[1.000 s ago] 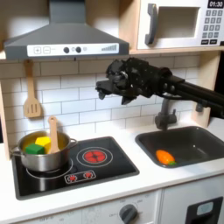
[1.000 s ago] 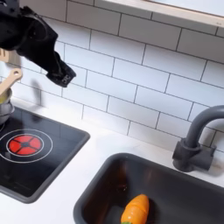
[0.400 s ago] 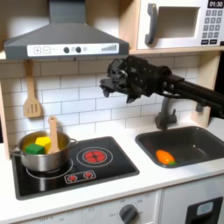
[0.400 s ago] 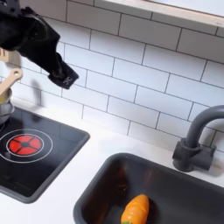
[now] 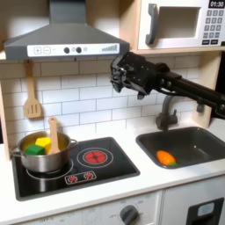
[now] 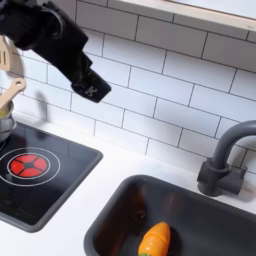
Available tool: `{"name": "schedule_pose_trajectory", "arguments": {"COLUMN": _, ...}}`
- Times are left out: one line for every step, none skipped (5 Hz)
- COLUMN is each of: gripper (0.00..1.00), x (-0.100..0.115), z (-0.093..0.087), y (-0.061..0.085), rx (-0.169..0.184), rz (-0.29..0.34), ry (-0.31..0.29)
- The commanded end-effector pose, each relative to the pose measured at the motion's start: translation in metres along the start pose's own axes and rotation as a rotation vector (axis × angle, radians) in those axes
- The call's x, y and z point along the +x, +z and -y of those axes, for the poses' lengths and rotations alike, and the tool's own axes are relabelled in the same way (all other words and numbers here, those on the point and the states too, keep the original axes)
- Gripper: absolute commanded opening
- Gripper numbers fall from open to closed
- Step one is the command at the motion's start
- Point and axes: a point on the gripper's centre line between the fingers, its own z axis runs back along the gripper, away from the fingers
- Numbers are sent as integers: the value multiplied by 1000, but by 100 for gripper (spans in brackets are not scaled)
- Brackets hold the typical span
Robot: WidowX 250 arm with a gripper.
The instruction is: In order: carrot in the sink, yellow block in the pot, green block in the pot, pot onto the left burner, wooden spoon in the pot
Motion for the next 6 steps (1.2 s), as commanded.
{"name": "schedule_pose_trajectory", "arguments": {"gripper": 100, "x": 27, "z": 26, "y": 9, "rx": -25, "rz": 81, "ry": -61}}
{"name": "schedule_pose_trajectory", "arguments": {"gripper": 100, "x": 19, "z": 29, "y": 5, "rx": 82, "rz": 102, "ry": 11}}
{"name": "schedule_pose_trajectory", "arguments": {"gripper": 100, "x": 21, "z": 30, "y": 8, "rx": 73, "rz": 99, "ry": -8}}
{"name": "schedule_pose_trajectory", "arguments": {"gripper": 100, "x": 22, "z": 30, "y": 8, "rx": 78, "rz": 101, "ry": -4}}
{"name": "schedule_pose_trajectory", "arguments": {"gripper": 100, "x": 22, "z": 30, "y": 8, "rx": 77, "rz": 101, "ry": -5}}
{"name": "schedule_pose_trajectory", "arguments": {"gripper": 100, "x": 22, "z": 30, "y": 8, "rx": 77, "rz": 102, "ry": -4}}
